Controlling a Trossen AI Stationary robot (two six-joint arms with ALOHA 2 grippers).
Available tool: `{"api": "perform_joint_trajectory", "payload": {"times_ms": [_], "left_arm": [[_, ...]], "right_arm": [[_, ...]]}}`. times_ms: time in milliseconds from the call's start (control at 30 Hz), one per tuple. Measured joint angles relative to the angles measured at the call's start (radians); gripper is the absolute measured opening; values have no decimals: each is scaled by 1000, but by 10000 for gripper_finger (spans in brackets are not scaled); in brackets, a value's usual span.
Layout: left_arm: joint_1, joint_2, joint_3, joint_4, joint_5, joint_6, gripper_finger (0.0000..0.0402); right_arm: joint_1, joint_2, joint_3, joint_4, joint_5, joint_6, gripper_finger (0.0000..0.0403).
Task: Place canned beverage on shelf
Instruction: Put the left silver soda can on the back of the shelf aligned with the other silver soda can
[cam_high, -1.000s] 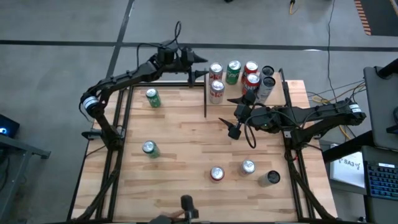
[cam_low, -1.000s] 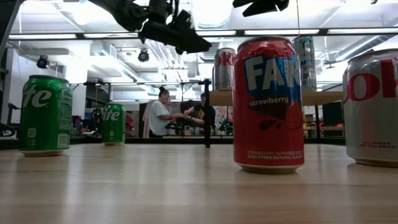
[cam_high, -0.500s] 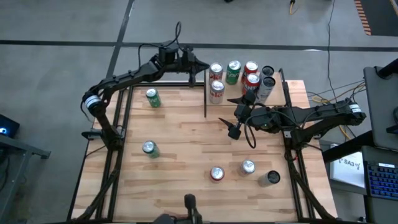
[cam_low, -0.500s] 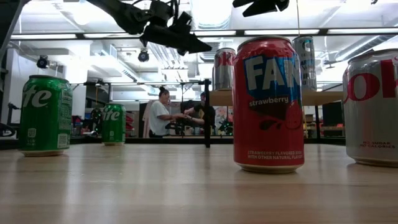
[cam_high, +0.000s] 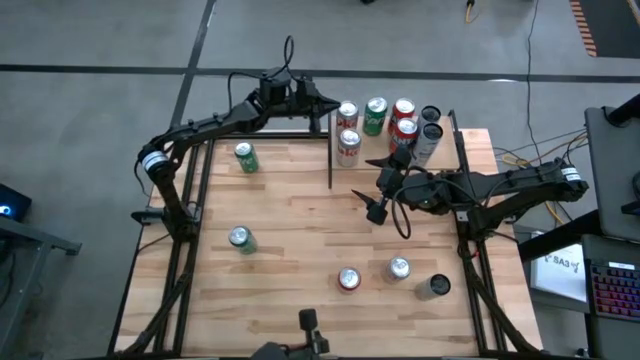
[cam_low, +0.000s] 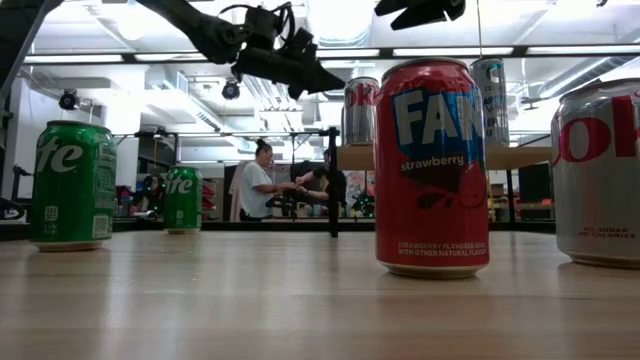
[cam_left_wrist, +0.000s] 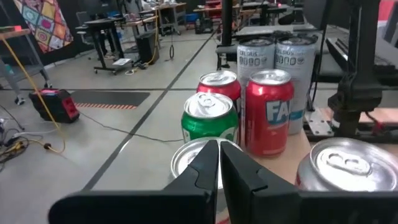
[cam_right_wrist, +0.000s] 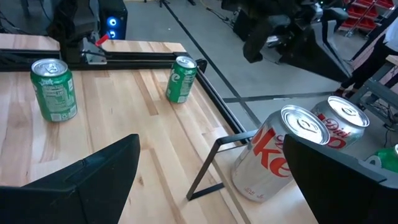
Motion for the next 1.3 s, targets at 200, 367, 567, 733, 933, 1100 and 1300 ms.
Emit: {"api": "perform_joint_trajectory", "payload": {"times_ms": [200, 367, 567, 733, 933, 1100, 1300], "left_arm": [[-1, 0, 0, 17, -1, -31, 0], [-7, 0, 0, 40, -3, -62, 0], [-19, 0, -1, 88, -2, -72, 0], [-31, 6, -3, 89, -2, -72, 0], [-35, 31, -4, 98, -2, -84, 0], [-35, 33, -2, 104, -2, -87, 0], [-37, 34, -5, 93, -2, -88, 0]], "right_arm": [[0, 0, -3, 0, 19, 16, 384], [0, 0, -3, 6, 27, 16, 384], [0, 0, -3, 20, 27, 13, 384], [0, 0, -3, 24, 28, 2, 384], [0, 0, -3, 30, 28, 3, 384], [0, 0, -3, 30, 28, 3, 384], [0, 0, -3, 30, 27, 3, 384]]}}
